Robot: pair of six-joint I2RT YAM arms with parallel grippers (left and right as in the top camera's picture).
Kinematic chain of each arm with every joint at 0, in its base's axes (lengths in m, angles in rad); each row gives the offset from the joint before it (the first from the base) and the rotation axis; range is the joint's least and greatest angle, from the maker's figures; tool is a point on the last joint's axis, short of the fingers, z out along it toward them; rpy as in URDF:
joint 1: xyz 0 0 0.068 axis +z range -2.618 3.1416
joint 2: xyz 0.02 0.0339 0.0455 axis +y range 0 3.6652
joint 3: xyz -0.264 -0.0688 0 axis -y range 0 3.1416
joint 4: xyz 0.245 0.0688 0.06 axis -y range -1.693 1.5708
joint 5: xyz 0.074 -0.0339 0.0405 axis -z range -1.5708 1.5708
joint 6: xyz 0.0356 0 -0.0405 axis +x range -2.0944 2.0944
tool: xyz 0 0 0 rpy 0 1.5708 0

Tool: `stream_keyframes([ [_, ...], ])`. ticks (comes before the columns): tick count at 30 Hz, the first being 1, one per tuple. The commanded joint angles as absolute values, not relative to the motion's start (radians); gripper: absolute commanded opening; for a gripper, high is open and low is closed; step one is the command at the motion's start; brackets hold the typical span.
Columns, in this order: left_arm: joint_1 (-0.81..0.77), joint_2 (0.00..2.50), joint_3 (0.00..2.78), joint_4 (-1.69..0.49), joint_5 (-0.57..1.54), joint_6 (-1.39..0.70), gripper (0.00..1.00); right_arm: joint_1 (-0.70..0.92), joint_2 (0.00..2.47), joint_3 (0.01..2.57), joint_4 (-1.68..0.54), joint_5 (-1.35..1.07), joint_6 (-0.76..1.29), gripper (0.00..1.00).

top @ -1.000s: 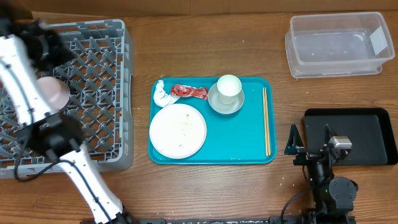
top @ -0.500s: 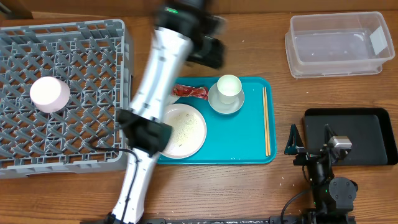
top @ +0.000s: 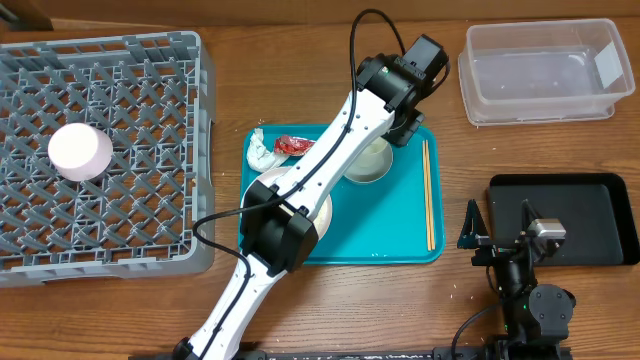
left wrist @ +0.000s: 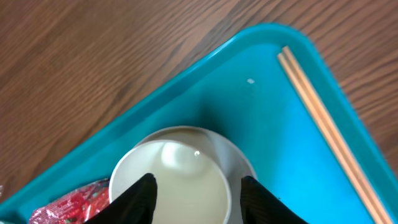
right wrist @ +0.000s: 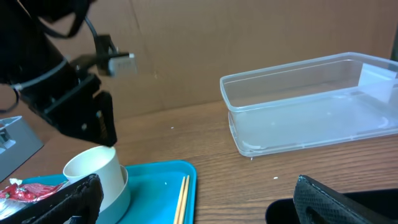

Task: Sort waste into correct bins and load items into the dishwasher
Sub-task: 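Move the left gripper to the white cup and grasp it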

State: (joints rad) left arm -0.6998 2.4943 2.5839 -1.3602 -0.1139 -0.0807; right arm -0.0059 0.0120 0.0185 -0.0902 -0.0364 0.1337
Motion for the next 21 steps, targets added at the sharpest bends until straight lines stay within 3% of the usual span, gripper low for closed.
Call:
stream_keyframes([
  [1,-0.694,2.503,2.538,-1.350,-0.106,-0.120,0.45,-0.007,0.003,0.008,-0.084,-0.024,0.130,1.00],
  [12,-0.701,2.503,2.424,-1.330,-0.004,-0.120,0.41,-0.007,0.003,0.008,-0.084,-0.023,0.130,1.00],
  [18,-0.701,2.503,2.426,-1.327,-0.007,-0.120,0.18,-0.007,0.003,0.008,-0.084,-0.024,0.130,1.00],
  [20,-0.701,2.503,2.451,-1.336,-0.010,-0.120,0.04,-0.007,0.003,0.008,-0.084,-0.024,0.130,1.00],
  [21,-0.701,2.503,2.472,-1.344,-0.010,-0.120,0.04,-0.007,0.003,0.008,-0.084,-0.024,0.130,1.00],
])
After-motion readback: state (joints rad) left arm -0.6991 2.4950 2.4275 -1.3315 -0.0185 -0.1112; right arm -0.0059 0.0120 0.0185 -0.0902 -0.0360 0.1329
